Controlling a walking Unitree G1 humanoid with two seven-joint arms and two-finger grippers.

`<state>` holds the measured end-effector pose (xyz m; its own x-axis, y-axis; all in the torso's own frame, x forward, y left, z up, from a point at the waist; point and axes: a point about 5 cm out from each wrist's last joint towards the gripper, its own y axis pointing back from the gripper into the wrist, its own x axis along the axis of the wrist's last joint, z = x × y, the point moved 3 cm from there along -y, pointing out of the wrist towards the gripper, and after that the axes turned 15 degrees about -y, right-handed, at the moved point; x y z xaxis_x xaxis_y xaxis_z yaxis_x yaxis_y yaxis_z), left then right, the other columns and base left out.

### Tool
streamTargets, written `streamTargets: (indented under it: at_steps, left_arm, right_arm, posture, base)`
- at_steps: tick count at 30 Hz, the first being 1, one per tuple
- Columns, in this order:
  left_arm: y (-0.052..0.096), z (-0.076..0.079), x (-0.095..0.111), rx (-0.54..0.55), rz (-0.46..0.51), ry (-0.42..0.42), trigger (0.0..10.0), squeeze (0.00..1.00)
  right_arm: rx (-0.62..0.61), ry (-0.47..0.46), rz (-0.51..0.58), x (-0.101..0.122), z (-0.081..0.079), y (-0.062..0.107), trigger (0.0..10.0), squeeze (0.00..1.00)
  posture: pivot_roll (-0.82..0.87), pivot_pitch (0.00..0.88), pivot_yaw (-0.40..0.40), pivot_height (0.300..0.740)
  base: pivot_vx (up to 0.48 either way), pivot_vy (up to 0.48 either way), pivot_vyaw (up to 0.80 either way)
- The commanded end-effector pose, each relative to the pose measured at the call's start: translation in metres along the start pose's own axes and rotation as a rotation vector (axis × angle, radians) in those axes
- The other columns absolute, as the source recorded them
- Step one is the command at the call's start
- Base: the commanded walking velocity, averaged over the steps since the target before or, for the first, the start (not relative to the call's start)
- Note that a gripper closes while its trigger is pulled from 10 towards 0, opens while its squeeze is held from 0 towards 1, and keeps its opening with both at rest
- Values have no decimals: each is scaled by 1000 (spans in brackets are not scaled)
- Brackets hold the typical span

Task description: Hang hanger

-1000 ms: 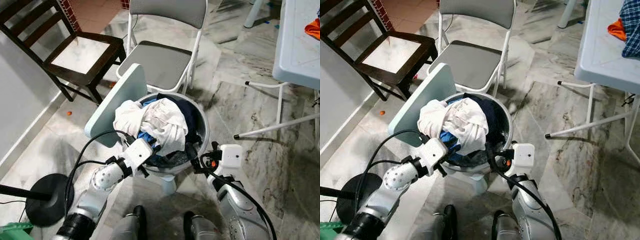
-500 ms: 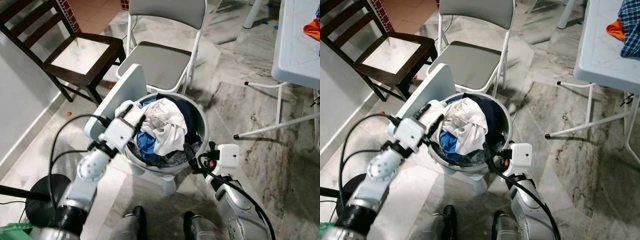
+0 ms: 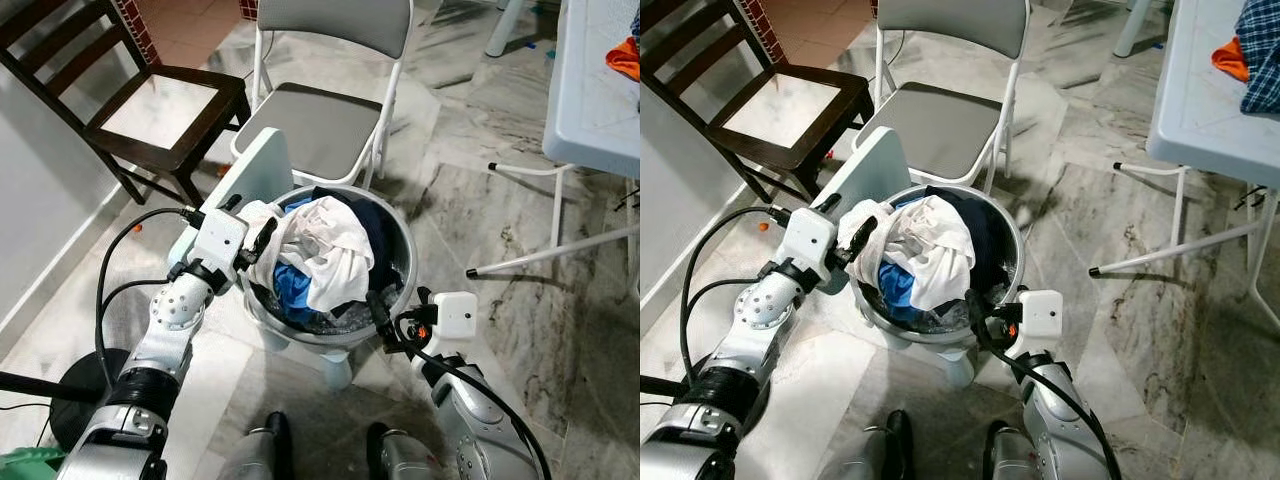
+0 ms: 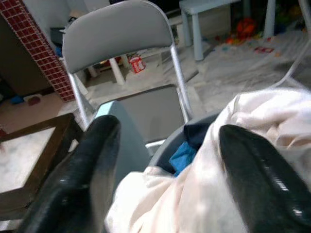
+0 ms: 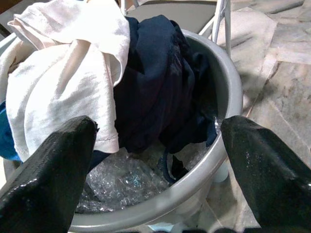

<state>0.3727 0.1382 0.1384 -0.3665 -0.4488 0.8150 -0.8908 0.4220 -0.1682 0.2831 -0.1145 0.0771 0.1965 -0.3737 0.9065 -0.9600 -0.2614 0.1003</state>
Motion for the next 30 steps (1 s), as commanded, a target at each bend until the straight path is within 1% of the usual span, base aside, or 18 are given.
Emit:
streamTargets:
  at_steps: [1, 2, 3, 5, 6, 10, 11, 13, 16, 17, 19, 20, 21, 22, 23, 24, 26, 30]
  left_arm:
    - [4, 5, -7, -20, -15, 48, 10000, 1000]
    - [2, 10, -5, -37, -5, 79, 10000, 1000]
    - [2, 10, -5, -37, -5, 79, 10000, 1000]
    - [-1, 20, 1, -95, 26, 123, 10000, 1000]
    - [-1, 22, 1, -106, 28, 132, 10000, 1000]
    - [-1, 21, 3, -117, 36, 125, 10000, 1000]
    - [-1, 20, 1, -109, 29, 149, 10000, 0]
    - [0, 20, -2, -111, 16, 158, 10000, 0]
    - [-1, 27, -10, -141, -29, 196, 10000, 0]
    - [-4, 31, -12, -156, -50, 236, 10000, 0]
    - [-6, 33, -12, -154, -58, 267, 10000, 0]
    - [-11, 34, -11, -137, -64, 307, 10000, 0]
    - [-11, 34, -11, -137, -64, 307, 10000, 0]
    - [-14, 34, -9, -131, -63, 330, 10000, 0]
    - [-18, 34, -8, -112, -66, 364, 10000, 0]
    - [-20, 33, -7, -106, -67, 373, 10000, 0]
    - [-29, 33, 0, -93, -55, 429, 10000, 0]
    - [-34, 38, 2, -101, -62, 466, 10000, 0]
  right_arm:
    - [-3, -3, -14, -4, -1, 3, 10000, 0]
    - [-4, -3, -13, -4, -1, 3, 10000, 0]
    - [-4, -3, -13, -4, -1, 3, 10000, 0]
    - [-5, -3, -12, -4, -1, 3, 10000, 0]
    - [-5, -3, -12, -4, -1, 3, 10000, 0]
    - [-4, -1, -13, -4, -2, 4, 10000, 0]
    - [-5, -1, -12, -4, -2, 4, 10000, 0]
    - [-5, -3, -13, -4, -2, 4, 10000, 0]
    - [-1, -3, -14, -5, -3, 3, 10000, 0]
    - [2, -3, -16, -5, -3, 3, 10000, 0]
    - [4, -3, -17, -5, -4, 3, 10000, 0]
    - [6, -1, -18, -5, -4, 3, 10000, 0]
    - [6, -1, -18, -5, -4, 3, 10000, 0]
    - [7, 0, -18, -5, -4, 3, 10000, 0]
    - [8, 2, -19, -5, -5, 3, 10000, 0]
    - [8, 3, -19, -5, -5, 3, 10000, 0]
    - [8, 5, -18, -5, -5, 2, 10000, 0]
    - [5, 6, -16, -6, -6, 2, 10000, 0]
  posture:
    - [-122, 274, 68, 740]
    - [-123, 276, 70, 740]
    - [-123, 276, 70, 740]
    - [-124, 276, 69, 740]
    - [-124, 276, 69, 740]
    - [-124, 278, 69, 740]
    - [-122, 279, 70, 740]
    - [-121, 281, 70, 740]
    - [-119, 283, 67, 740]
    - [-120, 282, 66, 740]
    - [-120, 284, 66, 740]
    - [-123, 282, 64, 740]
    - [-123, 282, 64, 740]
    - [-124, 282, 63, 740]
    - [-124, 282, 63, 740]
    - [-124, 282, 63, 740]
    - [-132, 281, 66, 740]
    - [-140, 279, 73, 740]
  base:
    - [0, 0, 0]
    - [0, 0, 0]
    - [0, 0, 0]
    - [0, 0, 0]
    - [0, 0, 0]
    - [0, 0, 0]
    - [0, 0, 0]
    - [0, 0, 0]
    - [0, 0, 0]
    - [0, 0, 0]
    - [0, 0, 0]
    - [0, 0, 0]
    - [0, 0, 0]
    - [0, 0, 0]
    - [0, 0, 0]
    - [0, 0, 0]
    - [0, 0, 0]
    - [0, 0, 0]
